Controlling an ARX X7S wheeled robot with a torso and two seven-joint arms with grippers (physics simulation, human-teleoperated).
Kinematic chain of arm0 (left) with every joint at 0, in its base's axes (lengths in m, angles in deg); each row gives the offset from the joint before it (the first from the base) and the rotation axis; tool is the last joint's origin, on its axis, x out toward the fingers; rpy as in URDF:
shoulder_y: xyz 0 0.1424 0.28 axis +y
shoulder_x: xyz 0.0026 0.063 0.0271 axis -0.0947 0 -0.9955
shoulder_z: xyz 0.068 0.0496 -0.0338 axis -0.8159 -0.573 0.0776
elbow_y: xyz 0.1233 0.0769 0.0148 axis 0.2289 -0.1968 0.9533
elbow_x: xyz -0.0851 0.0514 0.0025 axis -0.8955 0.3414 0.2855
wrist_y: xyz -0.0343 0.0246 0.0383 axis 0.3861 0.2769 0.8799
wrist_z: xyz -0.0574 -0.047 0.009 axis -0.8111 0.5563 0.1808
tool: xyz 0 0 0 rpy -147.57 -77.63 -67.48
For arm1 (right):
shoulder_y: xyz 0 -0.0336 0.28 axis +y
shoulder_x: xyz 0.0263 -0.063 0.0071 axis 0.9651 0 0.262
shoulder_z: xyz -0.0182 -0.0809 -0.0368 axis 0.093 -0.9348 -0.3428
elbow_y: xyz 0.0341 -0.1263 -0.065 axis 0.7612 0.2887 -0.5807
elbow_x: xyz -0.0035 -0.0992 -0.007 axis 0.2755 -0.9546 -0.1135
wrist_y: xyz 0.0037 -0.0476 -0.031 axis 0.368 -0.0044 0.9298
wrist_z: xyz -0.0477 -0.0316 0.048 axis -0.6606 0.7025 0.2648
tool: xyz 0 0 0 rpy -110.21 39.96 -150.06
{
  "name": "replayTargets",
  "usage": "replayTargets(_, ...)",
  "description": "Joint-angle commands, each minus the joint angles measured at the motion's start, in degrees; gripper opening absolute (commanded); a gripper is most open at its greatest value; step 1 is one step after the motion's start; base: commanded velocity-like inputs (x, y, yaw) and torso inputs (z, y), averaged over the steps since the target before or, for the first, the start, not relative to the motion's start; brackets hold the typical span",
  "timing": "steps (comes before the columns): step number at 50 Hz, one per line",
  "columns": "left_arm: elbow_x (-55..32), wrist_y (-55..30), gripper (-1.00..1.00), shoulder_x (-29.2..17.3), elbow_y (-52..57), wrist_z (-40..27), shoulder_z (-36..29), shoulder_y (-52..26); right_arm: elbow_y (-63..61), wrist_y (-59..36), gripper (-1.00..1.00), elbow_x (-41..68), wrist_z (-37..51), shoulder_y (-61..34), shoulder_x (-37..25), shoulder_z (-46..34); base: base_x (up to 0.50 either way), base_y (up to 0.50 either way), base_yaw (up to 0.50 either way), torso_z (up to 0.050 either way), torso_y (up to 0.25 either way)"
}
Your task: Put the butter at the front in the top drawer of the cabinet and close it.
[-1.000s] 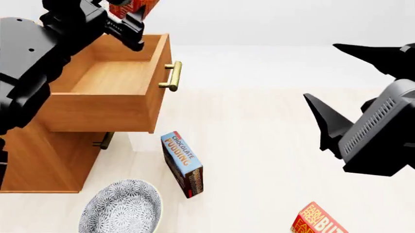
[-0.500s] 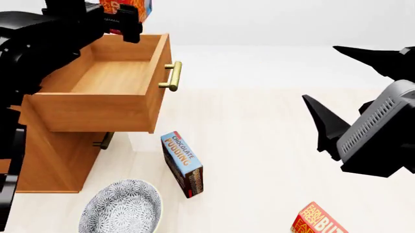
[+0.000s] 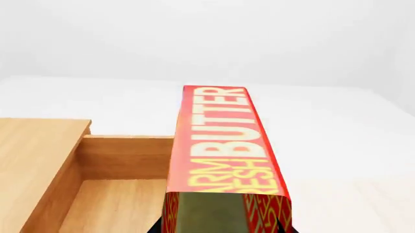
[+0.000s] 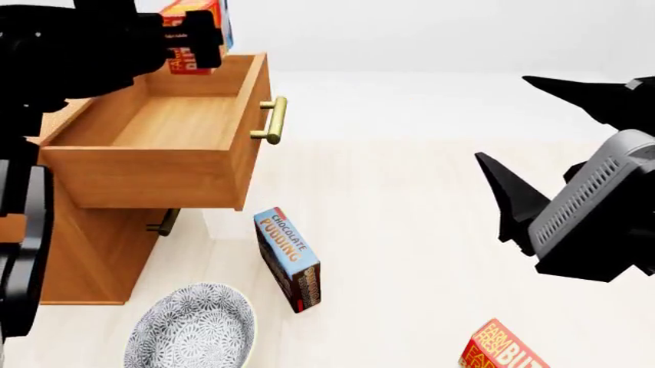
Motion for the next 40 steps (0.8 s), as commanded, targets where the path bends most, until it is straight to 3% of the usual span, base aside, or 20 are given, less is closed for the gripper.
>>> replayTargets(1, 1.1, 0.4, -1.00, 1.4, -5.2, -2.0, 1.9, -3.5, 0.1, -0.2, 1.00, -0.1, 0.0, 0.3, 0.4, 0.0, 0.00, 0.00, 0.00, 0.000, 0.000)
replayTargets(18, 5.1, 3.6, -1.00, 3.4, -9.6, 1.2, -3.2, -3.2, -0.1, -0.5, 1.00, -0.1, 0.1, 0.7, 0.2, 0.1, 0.00, 0.00, 0.00, 0.001, 0.001)
replayTargets(40, 5.1, 2.1, -1.00, 3.1, -7.6, 1.6, -4.4, -0.8, -0.1, -1.1, 1.00, -0.2, 0.4, 1.1, 0.5, 0.2, 0.00, 0.00, 0.00, 0.000, 0.001)
